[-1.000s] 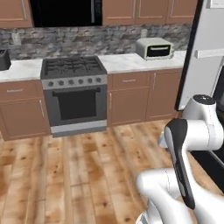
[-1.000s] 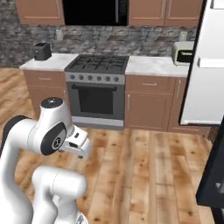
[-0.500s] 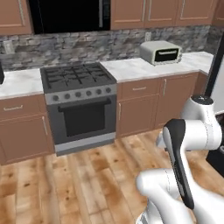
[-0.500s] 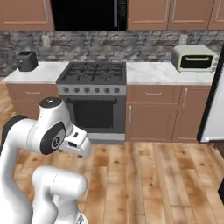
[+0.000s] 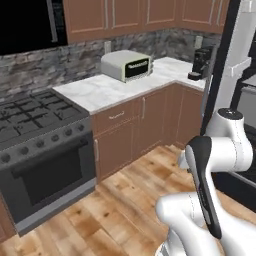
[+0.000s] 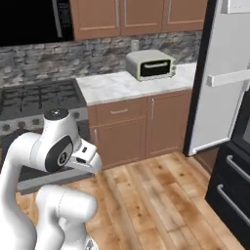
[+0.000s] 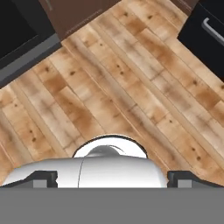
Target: Retrieve the butter from the fridge and place it on a plate on the dining table. Then retrieve the butter knife by the fridge and place it near the plate.
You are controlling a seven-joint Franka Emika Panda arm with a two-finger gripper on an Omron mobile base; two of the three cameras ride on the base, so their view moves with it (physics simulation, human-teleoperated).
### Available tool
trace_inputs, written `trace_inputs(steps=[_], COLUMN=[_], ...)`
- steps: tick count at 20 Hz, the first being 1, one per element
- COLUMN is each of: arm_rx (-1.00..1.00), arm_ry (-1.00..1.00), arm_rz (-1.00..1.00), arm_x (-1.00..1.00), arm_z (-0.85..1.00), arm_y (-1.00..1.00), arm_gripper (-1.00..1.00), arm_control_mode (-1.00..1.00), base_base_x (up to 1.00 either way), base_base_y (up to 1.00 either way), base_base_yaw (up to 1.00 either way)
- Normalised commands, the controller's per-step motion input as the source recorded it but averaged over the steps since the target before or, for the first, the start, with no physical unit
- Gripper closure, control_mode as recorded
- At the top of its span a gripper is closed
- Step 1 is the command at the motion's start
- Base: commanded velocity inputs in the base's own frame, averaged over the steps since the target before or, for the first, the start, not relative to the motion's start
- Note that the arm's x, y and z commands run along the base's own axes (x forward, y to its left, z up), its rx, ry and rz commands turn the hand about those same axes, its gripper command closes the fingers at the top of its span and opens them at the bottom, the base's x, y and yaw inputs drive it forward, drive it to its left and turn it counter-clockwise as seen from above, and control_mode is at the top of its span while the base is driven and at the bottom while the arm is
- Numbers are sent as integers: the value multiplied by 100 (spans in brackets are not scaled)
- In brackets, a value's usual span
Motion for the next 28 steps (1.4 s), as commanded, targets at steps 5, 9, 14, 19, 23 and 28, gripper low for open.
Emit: trace_inputs(steps=[5, 9, 14, 19, 23, 28], arm_rx=[0, 0, 0, 0, 0, 0], arm_ry=[0, 0, 0, 0, 0, 0], arm_rz=[0, 0, 0, 0, 0, 0], arm_x=[0, 0, 0, 0, 0, 0], arm_z=[0, 0, 0, 0, 0, 0], arm_y=[0, 0, 0, 0, 0, 0], arm_gripper=[-100, -100, -100, -100, -100, -100], arm_control_mode=[100, 100, 100, 100, 100, 100], base_base_x=[77, 60, 60, 53, 51, 71], base_base_y=[96, 97, 97, 57, 42, 33], base_base_yaw=[-61, -56, -55, -42, -39, -35])
